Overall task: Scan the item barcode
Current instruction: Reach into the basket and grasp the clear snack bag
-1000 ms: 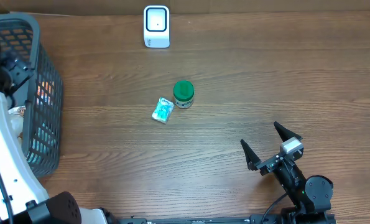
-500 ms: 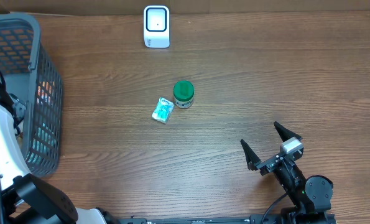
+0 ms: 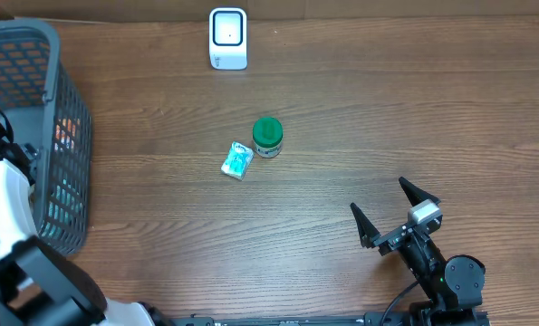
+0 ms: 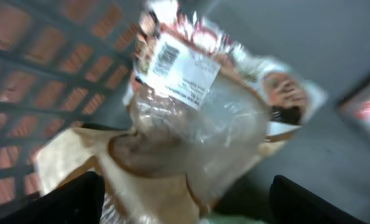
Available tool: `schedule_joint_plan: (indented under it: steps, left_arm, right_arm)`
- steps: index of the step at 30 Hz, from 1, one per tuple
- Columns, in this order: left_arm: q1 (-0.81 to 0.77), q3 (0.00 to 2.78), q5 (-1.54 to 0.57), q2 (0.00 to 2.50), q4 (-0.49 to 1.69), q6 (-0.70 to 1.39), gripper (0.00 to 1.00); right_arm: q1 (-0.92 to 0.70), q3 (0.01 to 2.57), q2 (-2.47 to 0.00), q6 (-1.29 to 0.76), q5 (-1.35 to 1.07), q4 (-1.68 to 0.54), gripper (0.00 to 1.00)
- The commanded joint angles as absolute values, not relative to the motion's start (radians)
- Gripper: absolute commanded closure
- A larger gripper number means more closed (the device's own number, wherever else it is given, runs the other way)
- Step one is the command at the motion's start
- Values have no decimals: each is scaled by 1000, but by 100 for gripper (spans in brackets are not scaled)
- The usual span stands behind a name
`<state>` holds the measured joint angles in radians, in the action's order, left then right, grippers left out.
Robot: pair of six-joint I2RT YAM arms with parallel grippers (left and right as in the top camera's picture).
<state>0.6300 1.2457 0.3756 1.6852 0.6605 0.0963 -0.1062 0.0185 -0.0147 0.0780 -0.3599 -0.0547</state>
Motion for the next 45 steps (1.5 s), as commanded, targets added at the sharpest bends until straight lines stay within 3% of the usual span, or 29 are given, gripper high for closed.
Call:
schedule_joint_plan:
  steps: [1, 10, 16, 22, 23, 24, 25, 26, 35, 45]
  left_arm:
    - [646, 1214, 392, 1790, 655, 40, 14]
    - [656, 1214, 392, 1875, 648, 40, 23]
    - [663, 1214, 448, 1876, 638, 41, 39]
    - [681, 1214, 485, 1876, 640, 68, 40]
    - [685, 1214, 483, 1876, 640, 68, 43]
    - [685, 1214, 481, 1876, 642, 67, 67]
    - [685, 1214, 482, 1876, 643, 67, 85]
    - [685, 1214, 482, 1876, 645, 67, 96]
    - [677, 1297, 450, 1836, 743, 79, 96]
    - [606, 1606, 296, 1614, 912, 155, 96]
  right_arm:
    - [-112, 8, -3, 76, -360, -54, 0]
    - [-112, 8, -3, 76, -360, -54, 0]
    - [-112, 8, -3, 76, -360, -54, 0]
    - [-112, 8, -3, 76, -360, -54, 0]
    - [-112, 8, -3, 76, -360, -54, 0]
    - [-112, 8, -3, 76, -360, -54, 0]
    - [-112, 8, -3, 76, -360, -54, 0]
    - [-112, 8, -3, 76, -360, -54, 0]
    - [-112, 8, -3, 76, -360, -54, 0]
    - [-112, 8, -3, 76, -360, -54, 0]
